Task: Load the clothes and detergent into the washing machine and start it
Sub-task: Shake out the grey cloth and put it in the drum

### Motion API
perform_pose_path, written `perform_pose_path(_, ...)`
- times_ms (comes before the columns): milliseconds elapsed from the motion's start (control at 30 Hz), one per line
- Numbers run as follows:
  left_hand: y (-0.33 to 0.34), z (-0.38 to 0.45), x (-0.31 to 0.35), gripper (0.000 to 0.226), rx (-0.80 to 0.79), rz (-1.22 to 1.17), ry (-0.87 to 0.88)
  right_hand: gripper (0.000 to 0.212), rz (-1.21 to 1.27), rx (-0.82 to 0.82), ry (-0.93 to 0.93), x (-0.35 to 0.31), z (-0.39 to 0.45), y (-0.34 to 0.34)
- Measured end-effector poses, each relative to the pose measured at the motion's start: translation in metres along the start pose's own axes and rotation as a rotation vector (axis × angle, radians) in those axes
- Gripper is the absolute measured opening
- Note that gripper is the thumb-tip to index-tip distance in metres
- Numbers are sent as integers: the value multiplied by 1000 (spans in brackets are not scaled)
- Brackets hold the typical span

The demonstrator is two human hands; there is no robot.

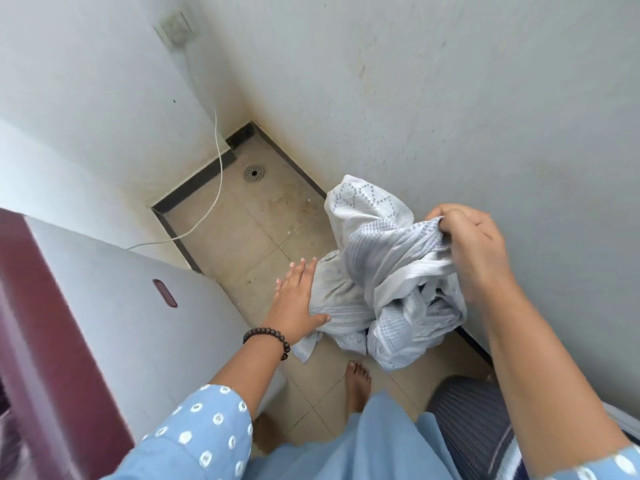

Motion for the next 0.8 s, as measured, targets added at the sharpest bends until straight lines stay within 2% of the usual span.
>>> perform_pose_path(100,1,-12,18,103,-131,61,44,13,134,57,-17,-44,-14,-14)
perform_pose_path(200,6,-20,37,106,-153,100,114,22,218,57,-37,-76,-27,-19)
perform_pose_path(300,1,-20,53,106,31,-2,162,28,261,26,-41,-93,-41,-21)
perform_pose_path(367,-9,-22,59,100,155,-149,114,19,281,-7,-24,-99,-49,-20)
perform_pose_path(500,-27,-27,58,115,252,-480,70,9,317,-37,-41,-108,-60,-26)
perform_pose_path(533,-29,-28,56,105,251,-484,45,9,326,-39,-53,-111,-63,-29)
perform_pose_path(633,-42,-33,58,34,255,-242,-4,12,291,-72,-131,-122,-66,-38)
perform_pose_path(700,-57,-35,57,26,300,-175,3,17,209,-70,-229,-129,-66,-45)
perform_pose_path(800,-94,-44,62,19,411,-293,15,29,-47,-40,-367,-133,-63,-54)
Point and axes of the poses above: each hand's wrist, its own z-axis towards the middle knuckle, its own y-axis out of the palm, x = y × z, the point moved 3 cm from there along z, towards the middle knuckle, and after that the axes turned 4 degrees about -z, right-handed, at the moved point
